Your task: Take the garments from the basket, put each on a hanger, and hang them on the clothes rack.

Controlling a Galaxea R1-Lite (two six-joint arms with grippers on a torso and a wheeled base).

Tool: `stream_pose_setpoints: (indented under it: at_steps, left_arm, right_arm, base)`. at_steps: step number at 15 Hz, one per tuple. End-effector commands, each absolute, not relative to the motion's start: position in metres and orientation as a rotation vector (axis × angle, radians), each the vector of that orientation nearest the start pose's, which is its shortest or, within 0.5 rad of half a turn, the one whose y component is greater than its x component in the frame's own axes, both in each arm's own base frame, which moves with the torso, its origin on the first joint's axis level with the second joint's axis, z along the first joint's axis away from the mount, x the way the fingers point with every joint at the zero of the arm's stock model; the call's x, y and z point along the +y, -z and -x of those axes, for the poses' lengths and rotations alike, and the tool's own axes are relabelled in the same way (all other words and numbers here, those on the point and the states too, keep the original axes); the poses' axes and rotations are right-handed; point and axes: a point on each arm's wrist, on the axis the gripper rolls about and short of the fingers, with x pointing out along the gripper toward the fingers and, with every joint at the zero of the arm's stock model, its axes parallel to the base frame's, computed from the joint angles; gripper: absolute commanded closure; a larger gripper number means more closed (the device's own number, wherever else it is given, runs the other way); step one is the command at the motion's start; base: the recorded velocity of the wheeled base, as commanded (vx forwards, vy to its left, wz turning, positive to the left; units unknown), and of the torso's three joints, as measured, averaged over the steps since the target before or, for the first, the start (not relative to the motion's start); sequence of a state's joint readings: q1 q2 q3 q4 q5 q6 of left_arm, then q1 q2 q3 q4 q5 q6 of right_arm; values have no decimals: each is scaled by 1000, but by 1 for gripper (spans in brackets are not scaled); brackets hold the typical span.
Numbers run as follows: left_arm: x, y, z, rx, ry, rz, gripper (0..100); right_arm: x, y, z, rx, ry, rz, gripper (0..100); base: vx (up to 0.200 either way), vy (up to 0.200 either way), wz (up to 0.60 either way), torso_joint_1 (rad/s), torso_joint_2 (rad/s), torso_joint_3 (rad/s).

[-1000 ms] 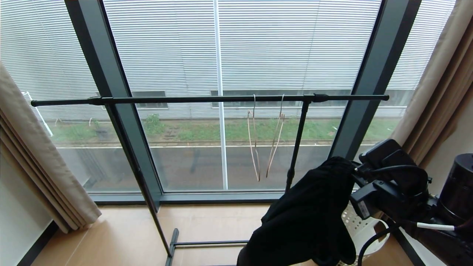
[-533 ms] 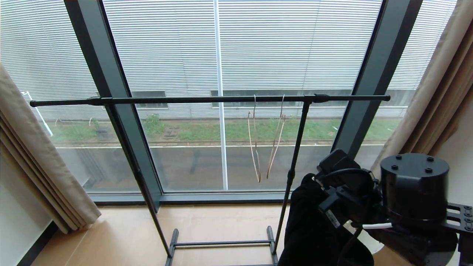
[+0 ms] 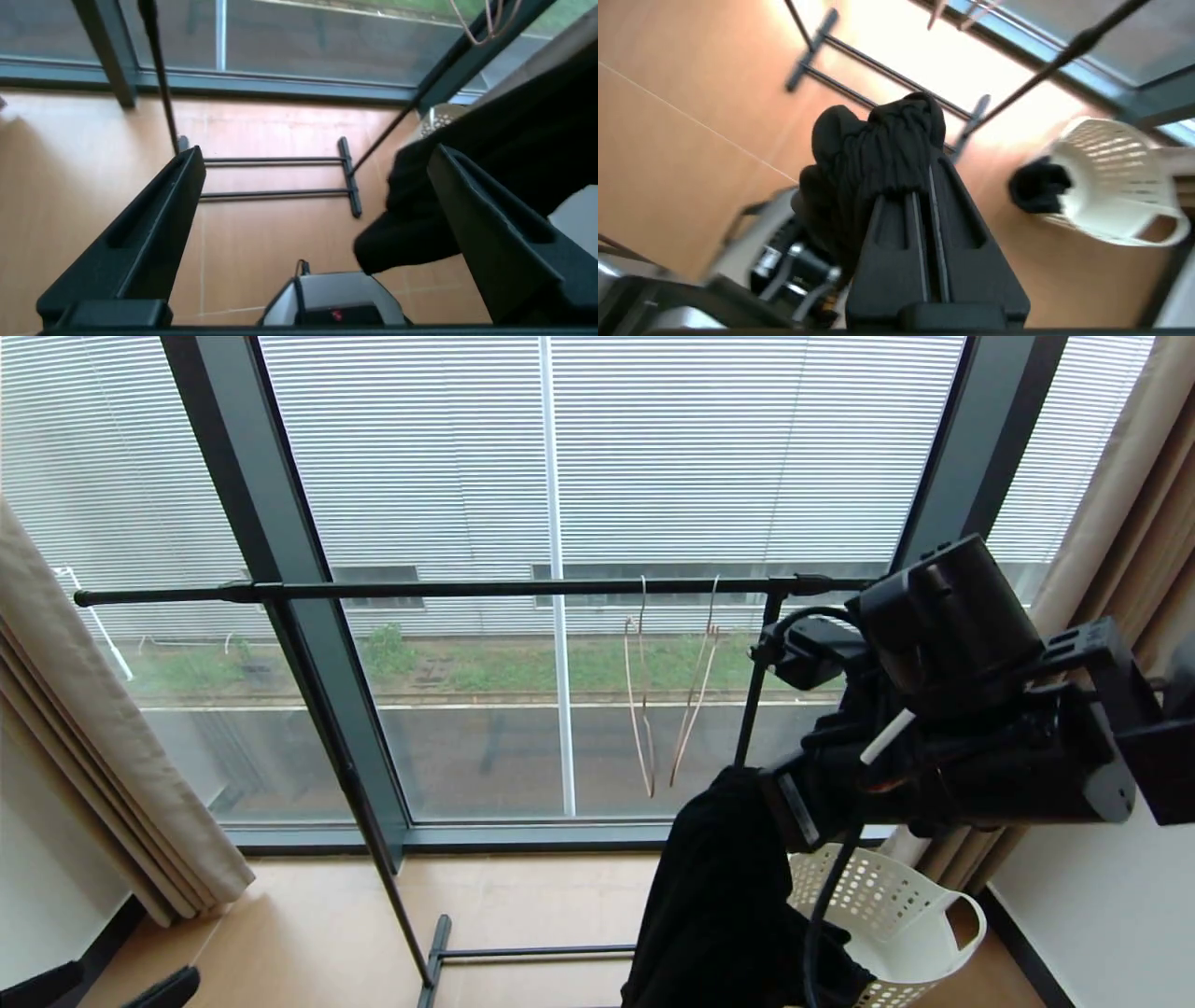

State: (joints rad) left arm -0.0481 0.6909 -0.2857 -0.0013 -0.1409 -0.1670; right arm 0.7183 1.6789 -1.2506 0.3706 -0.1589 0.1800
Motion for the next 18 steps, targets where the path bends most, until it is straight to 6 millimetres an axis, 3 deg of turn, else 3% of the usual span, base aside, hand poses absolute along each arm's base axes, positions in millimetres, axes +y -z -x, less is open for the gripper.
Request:
stream_pose_setpoints:
  at_steps: [1, 2, 3, 4, 6, 13, 18]
  left_arm:
    - [-28, -164, -128, 584, 276, 229, 0]
    - [-45, -163, -154, 627, 298, 224, 0]
    - [-51, -162, -162, 645, 301, 222, 0]
    - [-72, -158, -177, 671, 328, 209, 0]
    - [-94, -151, -187, 656, 380, 188, 0]
    - [-148, -125, -192, 689, 494, 133, 0]
    - [-166, -119, -186, 698, 553, 141, 0]
  right_arm:
    - [206, -222, -246, 801, -454, 111, 100]
    - [210, -226, -250, 797, -435, 60, 100]
    - [211, -227, -251, 793, -418, 37, 100]
    - [218, -228, -257, 771, -341, 0, 100]
    - [235, -226, -262, 729, -224, -23, 100]
    - [269, -231, -253, 695, -136, -36, 100]
    - [286, -229, -266, 671, -140, -47, 100]
  base:
    - [0, 0, 0, 0, 0, 0]
    - [0, 0, 0, 0, 0, 0]
    - [0, 0, 0, 0, 0, 0]
    - [0, 0, 0, 0, 0, 0]
    - [0, 0, 0, 0, 0, 0]
    - [0, 0, 0, 0, 0, 0]
    - [0, 0, 0, 0, 0, 0]
